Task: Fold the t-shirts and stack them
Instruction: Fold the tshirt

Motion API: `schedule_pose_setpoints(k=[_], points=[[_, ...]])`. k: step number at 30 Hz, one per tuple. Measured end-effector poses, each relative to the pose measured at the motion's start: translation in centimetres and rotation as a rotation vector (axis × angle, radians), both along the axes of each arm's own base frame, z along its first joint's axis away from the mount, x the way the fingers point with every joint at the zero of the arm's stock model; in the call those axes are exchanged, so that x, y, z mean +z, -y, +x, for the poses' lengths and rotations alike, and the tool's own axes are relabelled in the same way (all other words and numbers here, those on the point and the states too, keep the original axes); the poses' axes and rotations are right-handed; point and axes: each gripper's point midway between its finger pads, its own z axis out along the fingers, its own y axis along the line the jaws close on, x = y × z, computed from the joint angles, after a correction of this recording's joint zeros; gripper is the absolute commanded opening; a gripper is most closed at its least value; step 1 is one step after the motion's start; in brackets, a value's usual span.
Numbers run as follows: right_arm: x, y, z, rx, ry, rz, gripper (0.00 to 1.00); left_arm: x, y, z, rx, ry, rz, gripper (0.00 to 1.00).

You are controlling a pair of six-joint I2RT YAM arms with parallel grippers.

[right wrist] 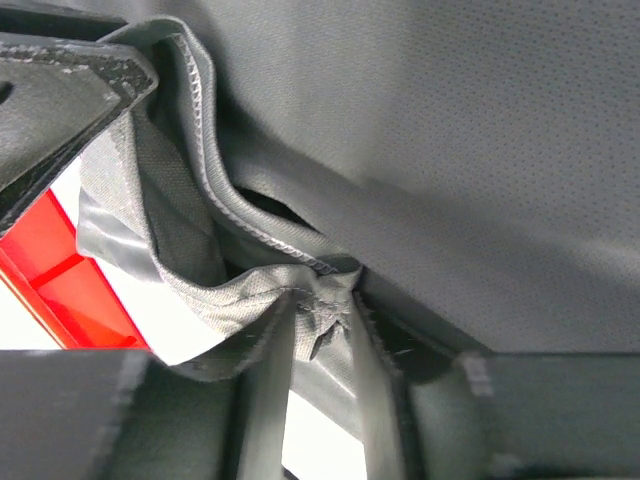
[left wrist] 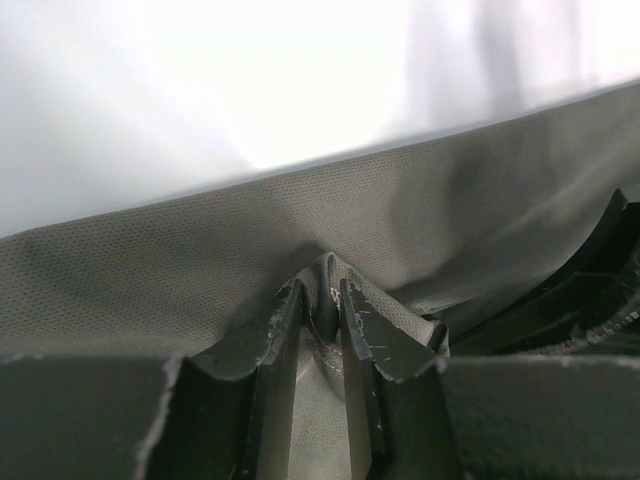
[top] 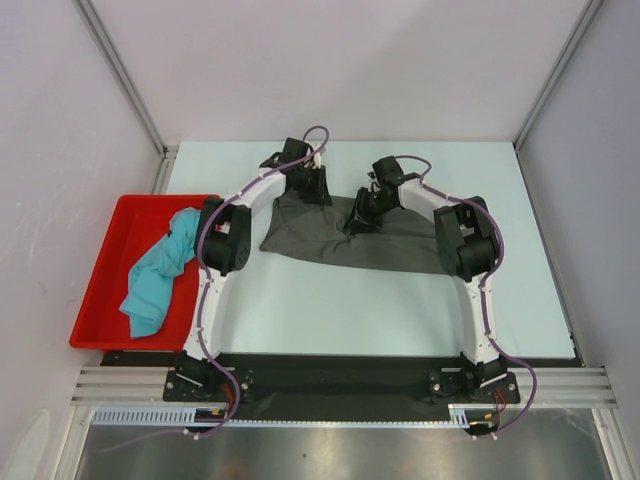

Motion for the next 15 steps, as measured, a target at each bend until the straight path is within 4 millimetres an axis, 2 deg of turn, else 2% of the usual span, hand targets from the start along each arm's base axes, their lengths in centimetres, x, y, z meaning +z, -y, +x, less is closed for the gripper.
schedule_pose_setpoints(k=[2, 3, 7, 10, 15], points=[[-0.3, 0.0, 0.0, 0.001, -0.003, -0.002, 0.24, 0.0, 0.0, 0.0, 0.001, -0.002, 0.001, 0.22], [-0.3, 0.0, 0.0, 0.001, -0.004, -0.003, 0.16, 0.1, -0.1, 0.0, 0.002, -0.003, 0.001, 0.21], [-0.4, 0.1, 0.1, 0.001, -0.003, -0.009, 0.01, 0.2, -0.2, 0.2, 0.01, 0.001, 0.011, 0.14], [-0.3, 0.2, 0.1, 0.004, -0.001, -0.014, 0.0, 0.0, -0.6, 0.2, 0.023, -0.002, 0.031, 0.08], [-0.1, 0.4, 0.1, 0.006, 0.011, -0.03, 0.0, -0.3, -1.5, 0.3, 0.056, -0.004, 0.079, 0.05]])
